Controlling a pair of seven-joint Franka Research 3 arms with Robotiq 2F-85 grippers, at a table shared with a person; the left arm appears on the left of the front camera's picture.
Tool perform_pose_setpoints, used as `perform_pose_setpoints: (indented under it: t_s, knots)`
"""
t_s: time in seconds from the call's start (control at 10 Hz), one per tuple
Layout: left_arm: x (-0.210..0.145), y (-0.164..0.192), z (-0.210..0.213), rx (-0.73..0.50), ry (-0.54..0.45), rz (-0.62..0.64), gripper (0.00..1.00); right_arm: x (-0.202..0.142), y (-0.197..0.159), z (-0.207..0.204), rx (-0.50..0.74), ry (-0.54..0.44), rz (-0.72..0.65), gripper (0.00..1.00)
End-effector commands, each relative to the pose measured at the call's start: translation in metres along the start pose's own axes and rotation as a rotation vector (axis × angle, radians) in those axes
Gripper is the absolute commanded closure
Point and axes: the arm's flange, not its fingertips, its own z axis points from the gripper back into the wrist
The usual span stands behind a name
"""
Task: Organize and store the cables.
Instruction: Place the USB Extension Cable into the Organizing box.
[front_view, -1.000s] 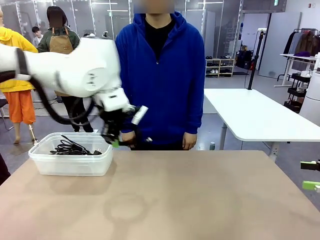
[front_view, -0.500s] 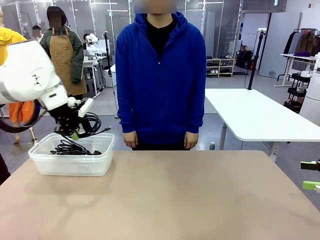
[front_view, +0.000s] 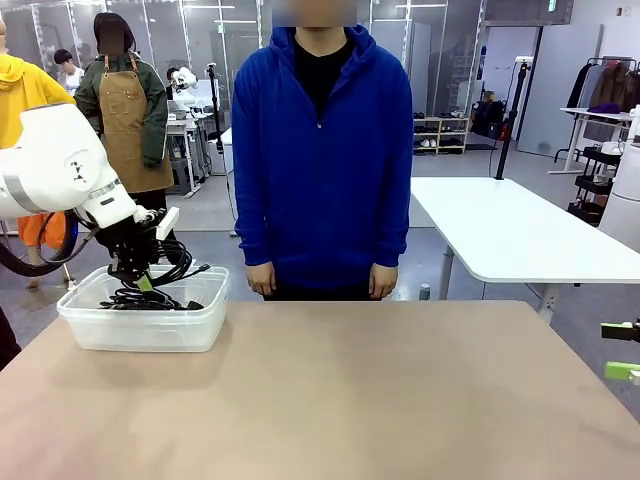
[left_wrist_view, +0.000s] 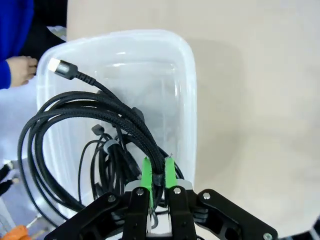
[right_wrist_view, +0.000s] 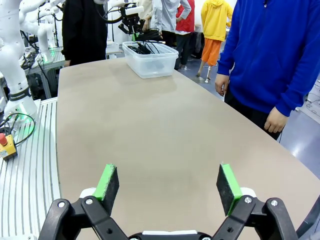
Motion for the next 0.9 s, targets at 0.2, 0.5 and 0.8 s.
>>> perform_pose_setpoints:
  t_s: [0.2, 0.5, 0.8]
  knots:
    - [-0.001, 0.018, -0.048, -0.161, 0.018, 0.144, 0.89, 0.003, 0.001, 0.000, 0.005, -0.005, -0.007, 0.00]
    - [-0.004, 0.024, -0.065, -0.178, -0.012, 0.186, 0.55, 0.003, 0.001, 0.000, 0.005, -0.005, -0.007, 0.00]
    - [0.000, 0.021, -0.051, -0.146, -0.009, 0.185, 0.36, 0.003, 0.001, 0.000, 0.005, -0.005, -0.007, 0.00]
